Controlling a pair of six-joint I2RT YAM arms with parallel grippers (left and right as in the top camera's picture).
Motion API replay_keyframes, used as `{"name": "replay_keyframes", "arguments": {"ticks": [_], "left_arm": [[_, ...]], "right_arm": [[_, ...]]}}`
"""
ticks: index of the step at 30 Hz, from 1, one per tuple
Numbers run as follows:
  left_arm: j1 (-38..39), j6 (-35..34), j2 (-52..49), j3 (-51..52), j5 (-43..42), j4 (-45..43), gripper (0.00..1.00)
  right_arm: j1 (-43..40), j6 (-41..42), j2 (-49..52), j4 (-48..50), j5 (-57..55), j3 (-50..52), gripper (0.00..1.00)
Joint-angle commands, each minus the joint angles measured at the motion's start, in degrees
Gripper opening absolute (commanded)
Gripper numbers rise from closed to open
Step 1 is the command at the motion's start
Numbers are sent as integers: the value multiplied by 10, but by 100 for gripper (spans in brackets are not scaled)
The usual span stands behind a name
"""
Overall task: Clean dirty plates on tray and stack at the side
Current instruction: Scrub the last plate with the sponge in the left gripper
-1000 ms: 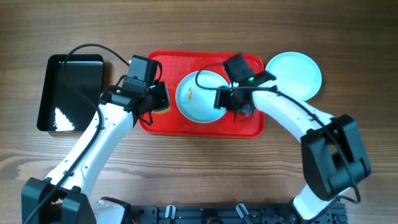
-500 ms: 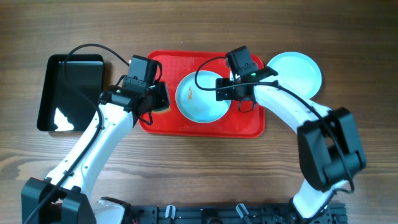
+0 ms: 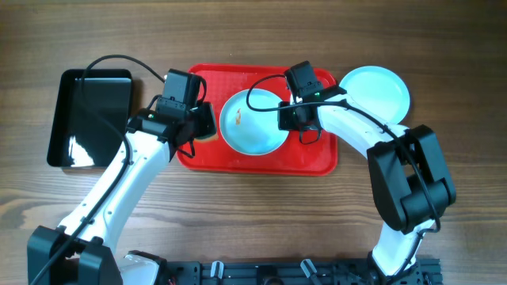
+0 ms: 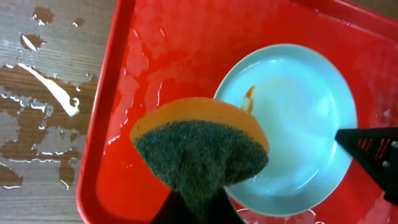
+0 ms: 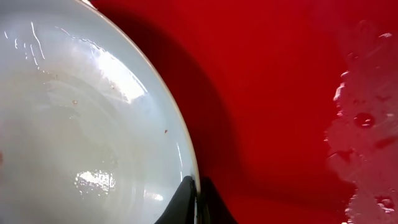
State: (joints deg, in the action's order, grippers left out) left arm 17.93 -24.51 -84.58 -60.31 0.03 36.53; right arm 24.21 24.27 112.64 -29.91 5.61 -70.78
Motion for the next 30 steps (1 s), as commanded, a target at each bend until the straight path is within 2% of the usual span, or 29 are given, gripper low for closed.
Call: {"name": "replay_keyframes", "arguments": {"ticks": [1, 9, 13, 19, 26, 30], "left_arm": [[0, -4, -11, 3, -9, -14, 4], [0, 3, -109, 3, -63, -97, 4], [0, 18, -164, 3, -181, -158, 4], [0, 16, -196, 3, -226, -189, 4], [33, 14, -197, 3, -226, -221, 4], [45, -45, -200, 3, -165, -226, 4]], "right_arm": [[3, -17, 19, -8, 36, 0, 4], [4, -28, 19, 2, 64, 0, 4], [4, -46, 19, 7, 82, 0, 4], [4, -36, 19, 8, 82, 0, 4], [4, -31, 19, 9, 82, 0, 4], [4, -26, 19, 8, 82, 0, 4]]}}
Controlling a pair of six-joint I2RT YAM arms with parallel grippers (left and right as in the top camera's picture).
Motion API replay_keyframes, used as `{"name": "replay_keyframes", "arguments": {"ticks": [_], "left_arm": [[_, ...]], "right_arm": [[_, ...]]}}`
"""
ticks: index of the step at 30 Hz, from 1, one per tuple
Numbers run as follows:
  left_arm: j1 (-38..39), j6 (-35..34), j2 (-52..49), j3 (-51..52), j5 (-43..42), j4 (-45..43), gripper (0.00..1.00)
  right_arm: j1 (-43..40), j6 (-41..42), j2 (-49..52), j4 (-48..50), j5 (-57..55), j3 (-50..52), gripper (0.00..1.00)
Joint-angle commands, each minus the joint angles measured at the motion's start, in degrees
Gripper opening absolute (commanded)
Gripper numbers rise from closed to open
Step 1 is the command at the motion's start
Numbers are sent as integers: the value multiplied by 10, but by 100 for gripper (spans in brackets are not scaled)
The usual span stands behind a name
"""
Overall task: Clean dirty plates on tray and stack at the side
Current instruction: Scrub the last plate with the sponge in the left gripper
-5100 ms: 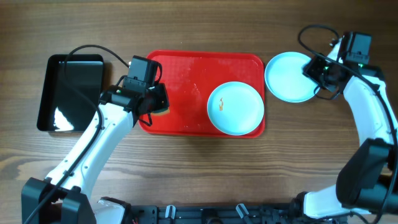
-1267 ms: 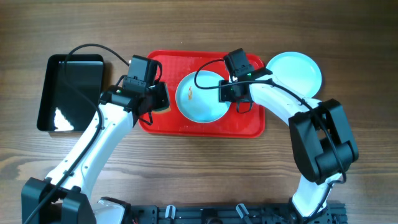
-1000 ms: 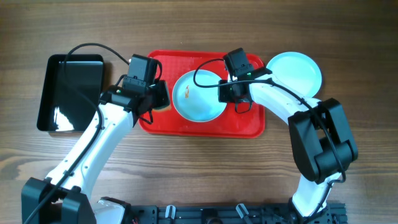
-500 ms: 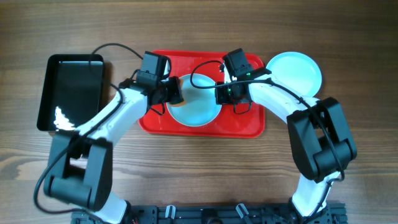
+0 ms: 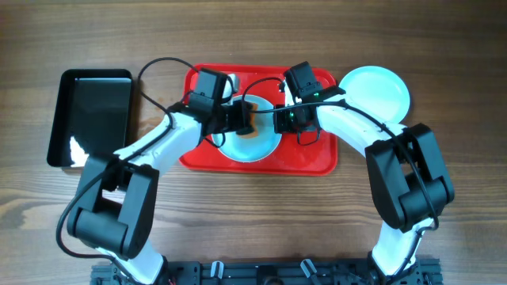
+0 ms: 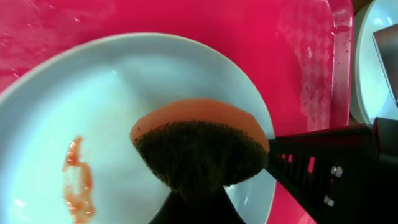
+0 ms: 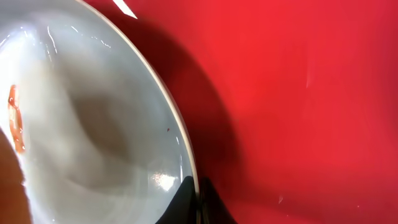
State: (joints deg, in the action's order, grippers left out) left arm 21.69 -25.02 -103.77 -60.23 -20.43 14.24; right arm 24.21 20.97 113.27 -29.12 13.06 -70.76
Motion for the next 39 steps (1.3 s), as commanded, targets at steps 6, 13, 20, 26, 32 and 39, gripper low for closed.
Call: {"name": "replay_keyframes", "arguments": {"ticks": [6, 13, 20, 26, 32, 39], "left_arm": [[11, -50, -35, 2, 49, -11, 4], [12, -88, -94, 2, 55, -41, 4], [12, -22, -106, 2, 371, 54, 4], [12, -18, -80, -17, 555, 101, 4], [14, -8, 10, -72, 439, 121, 4], [14, -9, 50, -70, 208, 153, 4]], "right_arm": [[3, 20, 13, 0, 7, 0, 4], [3, 29, 13, -1, 7, 0, 4], [3, 30, 13, -5, -7, 0, 4], [3, 30, 13, -10, -15, 0, 4], [3, 31, 13, -10, -15, 0, 4], [3, 33, 13, -13, -14, 0, 4]]}}
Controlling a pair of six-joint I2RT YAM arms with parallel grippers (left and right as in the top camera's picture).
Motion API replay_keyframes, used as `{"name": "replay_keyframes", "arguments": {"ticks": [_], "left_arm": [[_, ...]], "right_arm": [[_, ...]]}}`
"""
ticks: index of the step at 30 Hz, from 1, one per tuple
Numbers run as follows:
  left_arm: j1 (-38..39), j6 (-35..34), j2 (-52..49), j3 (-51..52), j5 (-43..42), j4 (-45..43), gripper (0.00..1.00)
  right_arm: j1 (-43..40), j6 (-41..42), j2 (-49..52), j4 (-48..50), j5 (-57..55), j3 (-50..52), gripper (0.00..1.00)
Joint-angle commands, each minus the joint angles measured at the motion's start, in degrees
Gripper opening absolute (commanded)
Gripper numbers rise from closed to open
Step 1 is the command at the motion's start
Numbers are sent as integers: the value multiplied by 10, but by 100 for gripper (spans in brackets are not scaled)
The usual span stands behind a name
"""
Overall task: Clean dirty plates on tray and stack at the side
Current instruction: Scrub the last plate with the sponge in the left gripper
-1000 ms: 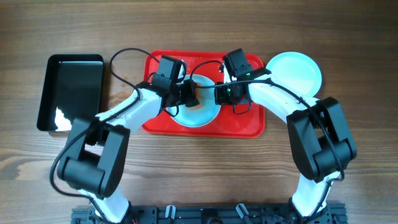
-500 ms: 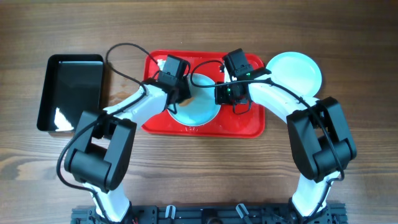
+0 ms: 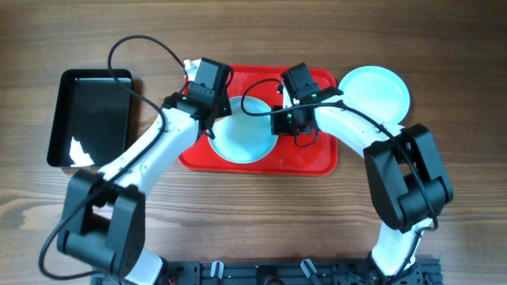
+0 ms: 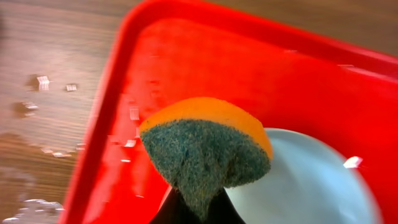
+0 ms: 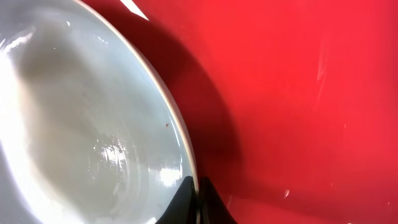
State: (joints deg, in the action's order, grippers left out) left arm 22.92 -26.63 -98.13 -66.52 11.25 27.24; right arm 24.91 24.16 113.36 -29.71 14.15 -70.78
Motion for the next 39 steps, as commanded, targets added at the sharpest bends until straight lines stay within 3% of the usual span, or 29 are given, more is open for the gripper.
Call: {"name": "replay_keyframes", "arguments": {"ticks": [1, 7, 11, 18, 23, 31, 36, 38, 39], "left_arm": [[2, 7, -17, -5, -130, 24, 4], [3, 7, -109, 6, -281, 5, 4], [5, 10, -150, 6, -274, 16, 4], [3, 9, -137, 5, 9, 94, 4], [5, 9, -109, 4, 181, 98, 4], [6, 9, -75, -6, 345, 45, 4], [8, 7, -14, -19, 326, 49, 4], [7, 7, 3, -19, 242, 69, 4], [7, 7, 7, -19, 159, 84, 4]], "right_arm": [[-3, 1, 12, -7, -21, 0, 4], [-3, 3, 12, -9, -16, 0, 4], [-3, 3, 12, -11, -16, 0, 4], [-3, 3, 12, -12, -17, 0, 4], [-3, 2, 12, -12, -17, 0, 4], [-3, -2, 12, -12, -17, 0, 4], [-3, 0, 10, -20, -17, -9, 4], [-4, -2, -2, -56, -27, -37, 4], [-5, -3, -16, -90, -54, -66, 4]]}}
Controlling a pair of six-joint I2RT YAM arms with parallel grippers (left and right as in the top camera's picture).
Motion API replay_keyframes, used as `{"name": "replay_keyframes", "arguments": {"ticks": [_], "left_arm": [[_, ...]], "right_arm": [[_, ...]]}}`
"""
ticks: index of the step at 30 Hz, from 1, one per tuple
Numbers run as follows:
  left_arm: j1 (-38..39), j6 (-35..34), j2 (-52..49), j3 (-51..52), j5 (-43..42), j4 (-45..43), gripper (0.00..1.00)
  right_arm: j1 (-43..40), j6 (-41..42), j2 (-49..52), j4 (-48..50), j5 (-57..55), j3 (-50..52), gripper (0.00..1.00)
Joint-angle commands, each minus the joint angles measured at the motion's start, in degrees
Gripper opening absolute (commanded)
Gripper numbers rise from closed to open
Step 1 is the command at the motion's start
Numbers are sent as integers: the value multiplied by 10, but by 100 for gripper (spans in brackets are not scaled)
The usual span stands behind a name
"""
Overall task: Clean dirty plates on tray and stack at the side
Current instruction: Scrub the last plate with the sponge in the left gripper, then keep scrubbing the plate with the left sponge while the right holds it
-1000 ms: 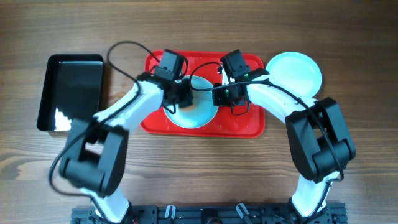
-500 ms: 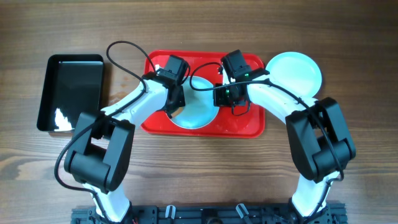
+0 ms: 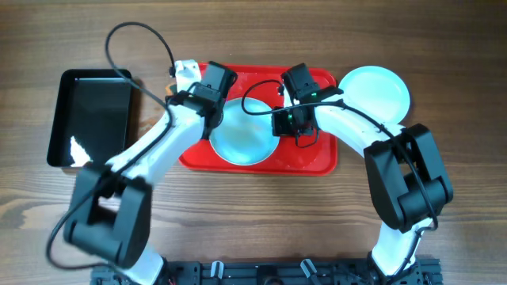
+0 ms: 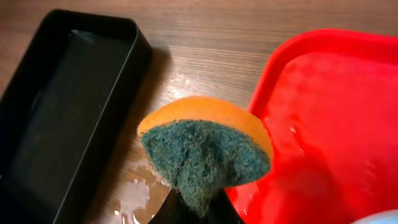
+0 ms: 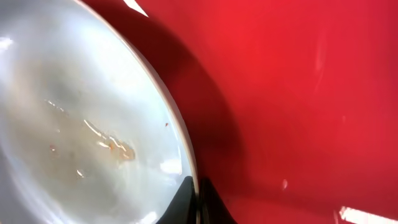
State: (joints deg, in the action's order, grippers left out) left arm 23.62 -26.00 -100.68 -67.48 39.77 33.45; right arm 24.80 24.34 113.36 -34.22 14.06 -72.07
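Observation:
A light blue plate (image 3: 244, 136) lies on the red tray (image 3: 317, 158). My right gripper (image 5: 198, 200) is shut on the plate's right rim (image 5: 186, 146). A faint orange smear (image 5: 115, 147) and water show on the plate's inside. My left gripper (image 4: 198, 210) is shut on a sponge (image 4: 205, 146) with an orange back and a green scouring face. The sponge hangs over the tray's left rim (image 4: 264, 81) and the wet wood beside it. A second light blue plate (image 3: 374, 93) rests on the table just right of the tray.
A black bin (image 3: 91, 117) stands on the table left of the tray, close to the sponge. Water is spilled on the wood (image 4: 134, 193) between bin and tray. Both arms reach in from the front and their cables loop over the tray.
My left gripper has moved with the sponge from the tray's back-left corner to its left rim, nearer the black bin. The right gripper still pinches the plate's rim; a faint smear now shows.
The sponge first hung over the tray left of the plate, which bore a red streak. Then it was over the plate beside the streak. After that the streak was gone and the sponge sat at the tray's corner; now it is at the left rim.

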Motion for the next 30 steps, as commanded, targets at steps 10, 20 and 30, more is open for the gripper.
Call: {"name": "replay_keyframes", "arguments": {"ticks": [10, 20, 30], "left_arm": [[-7, -2, 28, -8, -350, 69, 4], [-58, -1, 27, -8, -353, 106, 4], [-58, -1, 27, -8, -355, 108, 4]], "right_arm": [[9, -66, -121, -286, -460, -287, 4], [122, -220, -159, -263, -878, -296, 5], [16, -13, -148, -283, -319, -241, 4]]}}
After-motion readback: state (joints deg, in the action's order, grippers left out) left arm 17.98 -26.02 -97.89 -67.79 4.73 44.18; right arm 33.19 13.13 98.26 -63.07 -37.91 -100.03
